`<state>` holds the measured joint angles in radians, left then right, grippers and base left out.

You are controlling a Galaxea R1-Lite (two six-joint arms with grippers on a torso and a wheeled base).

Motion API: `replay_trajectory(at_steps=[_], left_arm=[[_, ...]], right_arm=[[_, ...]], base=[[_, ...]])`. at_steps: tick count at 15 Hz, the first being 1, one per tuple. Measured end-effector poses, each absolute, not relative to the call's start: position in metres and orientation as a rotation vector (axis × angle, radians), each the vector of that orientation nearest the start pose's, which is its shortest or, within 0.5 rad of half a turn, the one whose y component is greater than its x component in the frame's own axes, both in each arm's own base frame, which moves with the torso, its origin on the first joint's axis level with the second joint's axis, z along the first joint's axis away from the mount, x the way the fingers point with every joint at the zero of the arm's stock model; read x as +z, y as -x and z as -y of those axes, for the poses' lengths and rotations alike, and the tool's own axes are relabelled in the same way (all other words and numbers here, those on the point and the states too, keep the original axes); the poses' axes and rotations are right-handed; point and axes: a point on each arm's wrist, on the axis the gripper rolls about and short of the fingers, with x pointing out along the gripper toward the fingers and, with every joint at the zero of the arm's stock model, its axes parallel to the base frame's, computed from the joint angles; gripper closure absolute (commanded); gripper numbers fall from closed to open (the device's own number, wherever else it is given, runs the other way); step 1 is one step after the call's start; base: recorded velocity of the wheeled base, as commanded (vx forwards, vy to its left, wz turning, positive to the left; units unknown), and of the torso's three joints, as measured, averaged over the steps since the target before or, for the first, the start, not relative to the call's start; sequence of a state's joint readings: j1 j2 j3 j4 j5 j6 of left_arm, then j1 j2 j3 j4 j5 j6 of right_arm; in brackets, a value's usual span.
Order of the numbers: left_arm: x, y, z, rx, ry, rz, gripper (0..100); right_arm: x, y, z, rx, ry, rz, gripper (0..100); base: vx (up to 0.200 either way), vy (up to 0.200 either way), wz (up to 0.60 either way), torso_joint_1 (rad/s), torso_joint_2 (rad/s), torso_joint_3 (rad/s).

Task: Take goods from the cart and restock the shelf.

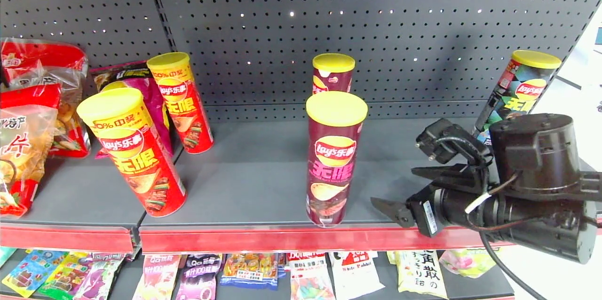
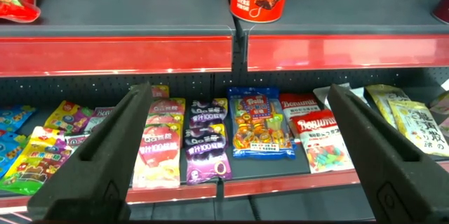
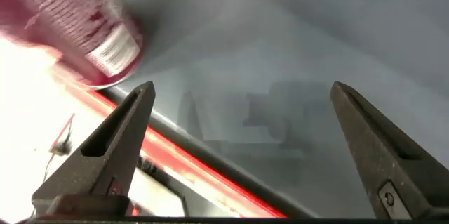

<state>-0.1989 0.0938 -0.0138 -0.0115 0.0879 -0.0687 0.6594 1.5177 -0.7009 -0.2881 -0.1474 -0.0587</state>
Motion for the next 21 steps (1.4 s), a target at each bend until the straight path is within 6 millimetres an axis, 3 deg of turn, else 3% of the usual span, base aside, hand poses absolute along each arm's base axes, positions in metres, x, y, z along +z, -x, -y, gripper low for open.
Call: replay_trajectory(at_steps=[13,21], left_arm=[[0.082,0.016,-0.005,-0.11,0.059,-0.071,0],[0.082,0.016,-0.005,-0.11,0.06,-0.071,0]], right_arm=[[0.157,-0.216,-0.178,0.553,0.304,-0.526,0],[0.155,-0.214,-0.187,0.578,0.314,-0.527,0]], base=[[0.0,0.0,0.0,0.0,0.0,0.0],[0.0,0.0,0.0,0.0,0.0,0.0]])
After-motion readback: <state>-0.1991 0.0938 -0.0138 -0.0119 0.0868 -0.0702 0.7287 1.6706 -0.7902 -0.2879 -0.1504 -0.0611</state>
